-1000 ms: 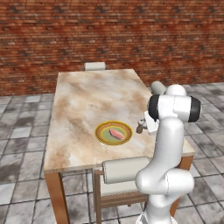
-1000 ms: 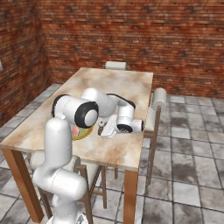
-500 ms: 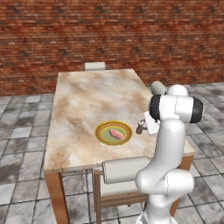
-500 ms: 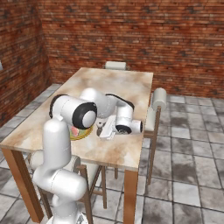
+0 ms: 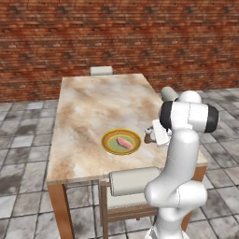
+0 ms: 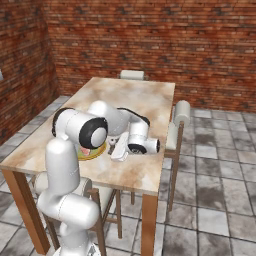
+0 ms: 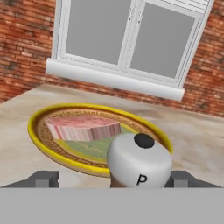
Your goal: Retrieve the shaker from the cabinet and place it next the steak on a plate on the dining table.
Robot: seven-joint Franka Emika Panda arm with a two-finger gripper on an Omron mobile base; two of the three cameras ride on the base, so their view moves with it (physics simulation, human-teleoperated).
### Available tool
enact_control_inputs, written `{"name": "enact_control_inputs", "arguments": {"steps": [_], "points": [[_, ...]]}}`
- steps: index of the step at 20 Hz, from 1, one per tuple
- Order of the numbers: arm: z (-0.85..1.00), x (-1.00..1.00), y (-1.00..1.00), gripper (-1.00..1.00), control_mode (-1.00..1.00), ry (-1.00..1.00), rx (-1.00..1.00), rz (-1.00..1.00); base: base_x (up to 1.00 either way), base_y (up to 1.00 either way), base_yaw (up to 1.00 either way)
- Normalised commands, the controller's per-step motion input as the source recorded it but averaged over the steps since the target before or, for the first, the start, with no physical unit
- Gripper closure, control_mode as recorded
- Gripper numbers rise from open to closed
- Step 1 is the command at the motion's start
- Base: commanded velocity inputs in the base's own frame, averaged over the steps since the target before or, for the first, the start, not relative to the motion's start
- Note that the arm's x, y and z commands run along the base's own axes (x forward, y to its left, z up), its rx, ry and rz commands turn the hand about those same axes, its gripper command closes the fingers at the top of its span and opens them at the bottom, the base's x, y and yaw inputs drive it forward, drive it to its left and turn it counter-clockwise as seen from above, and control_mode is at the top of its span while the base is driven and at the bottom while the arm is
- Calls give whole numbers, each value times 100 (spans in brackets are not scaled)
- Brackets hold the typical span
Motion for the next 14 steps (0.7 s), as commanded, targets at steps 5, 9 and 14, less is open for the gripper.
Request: {"name": "enact_control_inputs", "arguments": {"steps": [5, 9, 14], "points": [[0, 0, -7, -100, -100, 0, 2, 0, 0, 0, 0], [0, -11, -39, -100, -100, 0, 10, 0, 0, 0, 0], [0, -19, -59, -100, -100, 0, 14, -1, 0, 0, 0]]}}
